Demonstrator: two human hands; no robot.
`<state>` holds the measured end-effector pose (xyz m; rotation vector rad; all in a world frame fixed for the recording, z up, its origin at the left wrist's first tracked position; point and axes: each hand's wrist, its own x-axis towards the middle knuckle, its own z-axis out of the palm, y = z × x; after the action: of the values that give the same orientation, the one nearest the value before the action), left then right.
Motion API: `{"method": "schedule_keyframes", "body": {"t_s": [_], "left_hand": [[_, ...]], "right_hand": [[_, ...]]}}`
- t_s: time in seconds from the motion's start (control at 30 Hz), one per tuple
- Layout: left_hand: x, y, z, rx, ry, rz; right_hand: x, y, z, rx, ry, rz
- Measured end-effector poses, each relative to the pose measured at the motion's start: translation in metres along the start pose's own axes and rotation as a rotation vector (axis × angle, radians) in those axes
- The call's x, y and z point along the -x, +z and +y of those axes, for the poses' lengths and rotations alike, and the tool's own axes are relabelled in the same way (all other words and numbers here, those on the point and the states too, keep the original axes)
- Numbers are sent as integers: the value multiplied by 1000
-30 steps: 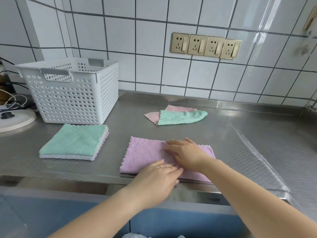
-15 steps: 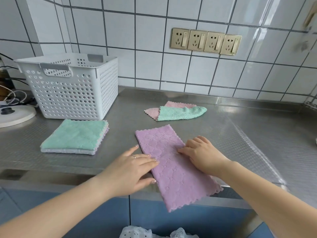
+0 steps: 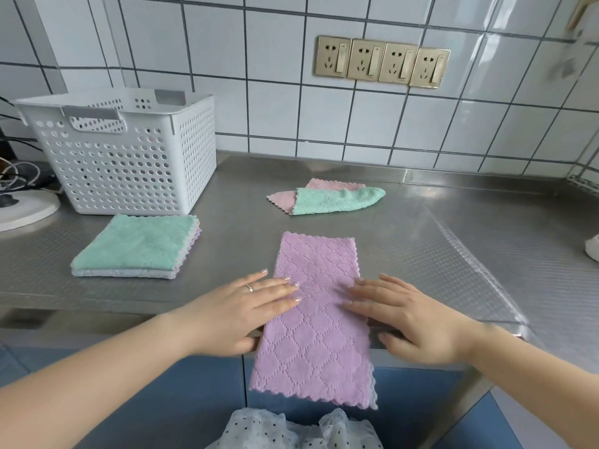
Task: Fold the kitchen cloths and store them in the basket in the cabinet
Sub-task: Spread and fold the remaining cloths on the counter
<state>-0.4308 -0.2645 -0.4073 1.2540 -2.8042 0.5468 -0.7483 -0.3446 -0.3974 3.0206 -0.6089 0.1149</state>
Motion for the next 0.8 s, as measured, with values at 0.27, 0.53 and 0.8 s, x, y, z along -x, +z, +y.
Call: {"method": "schedule_keyframes", "body": {"t_s": [0.27, 0.53, 0.8], "left_hand": [[-9, 4, 6, 145, 84, 77], [-34, -4, -2, 961, -568, 308], [-78, 4, -32, 1224, -827, 410]], "right_hand": [[-7, 14, -21, 131, -161, 285], [-50, 1, -22, -780, 642, 608], [-102, 0, 18, -780, 958, 545]]}}
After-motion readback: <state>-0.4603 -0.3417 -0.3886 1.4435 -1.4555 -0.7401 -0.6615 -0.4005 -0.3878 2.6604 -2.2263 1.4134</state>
